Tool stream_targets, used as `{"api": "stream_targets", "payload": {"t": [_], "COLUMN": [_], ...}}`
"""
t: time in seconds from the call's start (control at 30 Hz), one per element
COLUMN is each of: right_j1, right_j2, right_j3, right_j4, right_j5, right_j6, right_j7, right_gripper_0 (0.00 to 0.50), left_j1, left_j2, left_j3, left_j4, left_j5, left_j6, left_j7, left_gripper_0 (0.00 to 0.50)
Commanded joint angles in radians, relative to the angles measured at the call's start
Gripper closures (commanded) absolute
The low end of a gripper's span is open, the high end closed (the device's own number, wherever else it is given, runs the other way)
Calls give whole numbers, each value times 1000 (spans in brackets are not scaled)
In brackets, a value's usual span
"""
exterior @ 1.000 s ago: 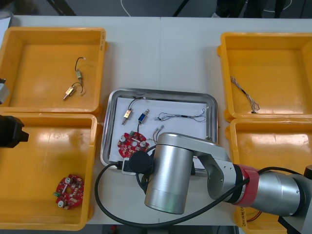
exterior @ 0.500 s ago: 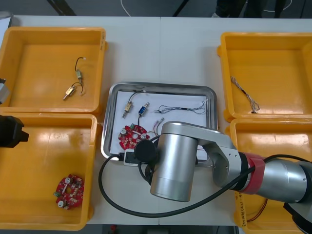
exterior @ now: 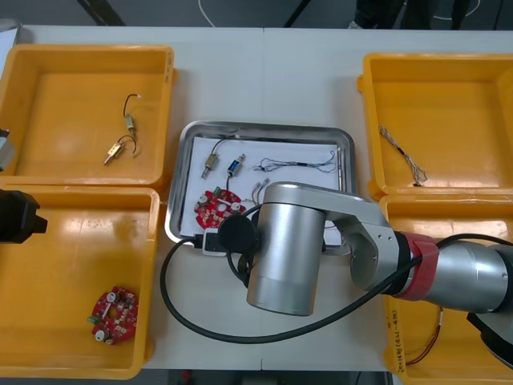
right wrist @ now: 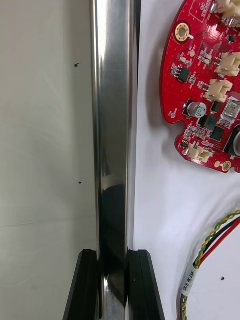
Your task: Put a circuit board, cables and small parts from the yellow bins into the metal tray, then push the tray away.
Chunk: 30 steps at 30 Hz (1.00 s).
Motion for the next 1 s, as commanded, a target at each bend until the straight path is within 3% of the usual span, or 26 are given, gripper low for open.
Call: {"api": "stream_targets", "payload": {"t": [0.03, 1.0], "right_j1": [-55, -187], "right_j2": [-19, -26], "right_j3": [16, 16], "right_j4": [-25, 153], "right_j5": [7, 31], "right_j6": [-8, -94], "right_j7": [47, 113], "right_gripper_0": [500, 500], "left_j1": [21, 21], "left_j2": [37, 37], "left_j3": [33, 33], "left_j4": [-31, -31], "left_j5": [8, 8], "left_j6": [6, 6], "left_j7": [-40, -40], "left_gripper_0": [0, 0]}}
